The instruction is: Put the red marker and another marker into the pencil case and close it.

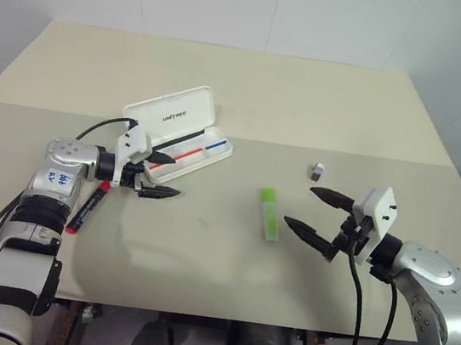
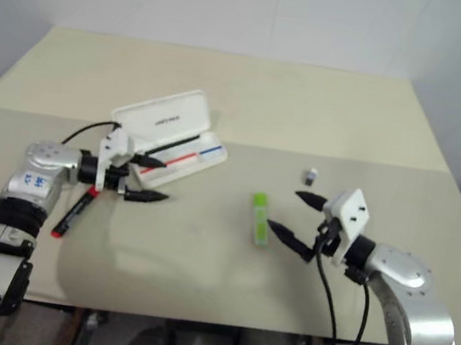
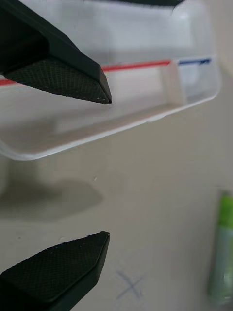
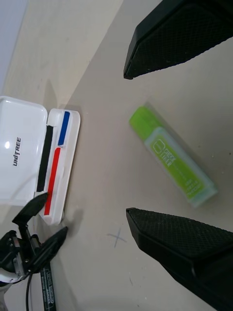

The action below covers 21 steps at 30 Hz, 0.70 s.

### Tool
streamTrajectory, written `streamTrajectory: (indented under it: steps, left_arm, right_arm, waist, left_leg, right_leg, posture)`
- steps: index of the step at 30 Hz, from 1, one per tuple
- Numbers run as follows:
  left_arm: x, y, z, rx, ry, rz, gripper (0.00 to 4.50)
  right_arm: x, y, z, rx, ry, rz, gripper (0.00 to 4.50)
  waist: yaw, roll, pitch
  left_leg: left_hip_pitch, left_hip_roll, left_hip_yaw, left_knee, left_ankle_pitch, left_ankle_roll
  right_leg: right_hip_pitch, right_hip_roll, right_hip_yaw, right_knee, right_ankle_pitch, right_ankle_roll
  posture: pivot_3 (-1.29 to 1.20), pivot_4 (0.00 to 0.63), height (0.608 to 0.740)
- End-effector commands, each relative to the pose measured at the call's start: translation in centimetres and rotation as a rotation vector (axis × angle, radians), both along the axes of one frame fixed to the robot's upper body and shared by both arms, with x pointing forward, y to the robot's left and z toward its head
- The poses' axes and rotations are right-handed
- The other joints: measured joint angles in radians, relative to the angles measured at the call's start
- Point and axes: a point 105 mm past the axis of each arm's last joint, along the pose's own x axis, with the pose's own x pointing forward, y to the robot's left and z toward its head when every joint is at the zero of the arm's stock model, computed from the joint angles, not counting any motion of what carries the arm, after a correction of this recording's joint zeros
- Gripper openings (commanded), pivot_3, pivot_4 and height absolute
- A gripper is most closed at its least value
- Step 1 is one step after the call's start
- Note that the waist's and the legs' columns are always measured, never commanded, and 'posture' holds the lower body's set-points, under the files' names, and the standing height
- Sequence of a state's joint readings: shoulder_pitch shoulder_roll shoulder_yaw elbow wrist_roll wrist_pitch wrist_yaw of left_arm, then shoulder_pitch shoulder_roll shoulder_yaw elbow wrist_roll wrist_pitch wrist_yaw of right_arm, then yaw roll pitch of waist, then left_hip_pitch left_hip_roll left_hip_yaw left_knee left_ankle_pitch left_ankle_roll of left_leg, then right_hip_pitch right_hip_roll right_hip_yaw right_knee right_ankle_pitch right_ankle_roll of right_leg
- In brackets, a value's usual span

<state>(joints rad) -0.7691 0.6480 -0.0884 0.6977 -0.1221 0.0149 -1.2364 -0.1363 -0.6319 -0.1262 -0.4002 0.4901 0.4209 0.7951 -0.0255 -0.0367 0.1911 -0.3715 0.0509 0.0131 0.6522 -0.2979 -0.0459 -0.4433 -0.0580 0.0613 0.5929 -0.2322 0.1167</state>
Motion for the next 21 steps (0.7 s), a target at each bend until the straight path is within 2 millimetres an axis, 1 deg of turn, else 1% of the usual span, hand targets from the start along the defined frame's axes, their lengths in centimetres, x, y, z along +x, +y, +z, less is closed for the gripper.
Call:
streamTrajectory:
  steps: [1, 3, 5, 8, 9, 10, 13, 16, 21]
  left_arm:
    - [0.6, 0.6, -0.3, 0.080, 0.030, 0.043, 4.48]
    - [0.6, 0.7, -0.9, 0.100, 0.070, 0.057, 4.09]
    - [0.7, 0.7, -1.1, 0.102, 0.086, 0.063, 3.56]
    - [0.9, 0.8, -1.3, 0.107, 0.100, 0.091, 2.54]
    - [1.0, 0.8, -1.4, 0.106, 0.104, 0.095, 2.28]
    - [1.0, 0.7, -1.4, 0.104, 0.106, 0.096, 1.89]
    - [1.4, 0.8, -1.0, 0.099, 0.088, 0.123, 0.89]
    - [1.7, 0.9, -0.4, 0.096, 0.056, 0.135, 0.02]
    - [2.1, 0.7, 1.1, 0.091, -0.046, 0.129, 0.02]
  right_arm:
    - [-0.3, 0.2, 1.0, -0.001, -0.056, 0.005, 4.50]
    - [-0.5, -0.2, 0.6, -0.017, -0.038, 0.005, 4.50]
    - [-0.9, -0.6, 0.3, -0.036, -0.027, 0.014, 4.50]
    - [-0.7, -1.0, 0.6, -0.036, -0.037, 0.000, 4.50]
    - [-0.6, -1.0, 0.8, -0.035, -0.042, -0.004, 4.50]
    - [-0.6, -1.1, 0.8, -0.035, -0.044, -0.005, 4.50]
    - [-0.5, -1.1, 0.9, -0.037, -0.047, -0.004, 4.50]
    - [-0.3, -1.1, 1.1, -0.038, -0.051, -0.006, 4.50]
    - [-0.2, -1.1, 1.2, -0.040, -0.053, -0.005, 4.50]
  waist:
    - [-0.001, 0.000, 0.000]
    - [-0.001, 0.000, 0.000]
    - [-0.001, 0.000, 0.000]
    - [-0.005, 0.000, 0.000]
    - [-0.005, 0.000, 0.000]
    - [-0.005, 0.000, 0.000]
    - [-0.002, 0.000, 0.000]
    - [0.001, 0.000, -0.001]
    - [0.001, 0.000, -0.001]
  left_leg:
    - [0.000, 0.000, 0.000, 0.000, 0.000, 0.000]
    - [0.001, 0.000, 0.000, 0.000, 0.000, 0.000]
    - [0.001, 0.000, -0.001, 0.000, 0.000, 0.000]
    - [0.002, 0.000, 0.000, 0.001, 0.000, 0.000]
    - [0.003, 0.000, 0.000, 0.001, 0.000, 0.000]
    - [0.003, 0.000, 0.000, 0.001, 0.000, 0.000]
    - [0.003, 0.000, 0.000, 0.001, 0.000, 0.001]
    - [0.003, 0.000, -0.001, 0.001, 0.000, 0.001]
    - [0.002, 0.000, -0.002, 0.004, 0.001, 0.001]
  right_leg:
    - [0.000, 0.000, 0.000, 0.000, 0.000, 0.000]
    - [0.001, 0.000, 0.000, 0.000, 0.000, 0.000]
    - [0.002, 0.000, 0.000, 0.000, 0.000, 0.000]
    - [0.002, 0.000, 0.000, 0.000, 0.000, 0.000]
    - [0.003, 0.000, 0.001, 0.000, 0.000, 0.000]
    - [0.003, 0.000, 0.001, 0.000, 0.000, 0.000]
    - [0.003, 0.000, 0.000, 0.000, 0.000, 0.000]
    - [0.004, 0.000, 0.000, 0.000, 0.000, 0.000]
    - [0.006, 0.000, 0.000, 0.000, 0.001, 0.001]
  posture:
    - [0.00, 0.150, 0.740]
    - [0.00, 0.150, 0.740]
    - [0.00, 0.150, 0.740]
    - [0.00, 0.150, 0.740]
    - [0.00, 0.150, 0.740]
    - [0.00, 0.150, 0.740]
    - [0.00, 0.150, 0.740]
    - [0.00, 0.150, 0.740]
    - [0.00, 0.150, 0.740]
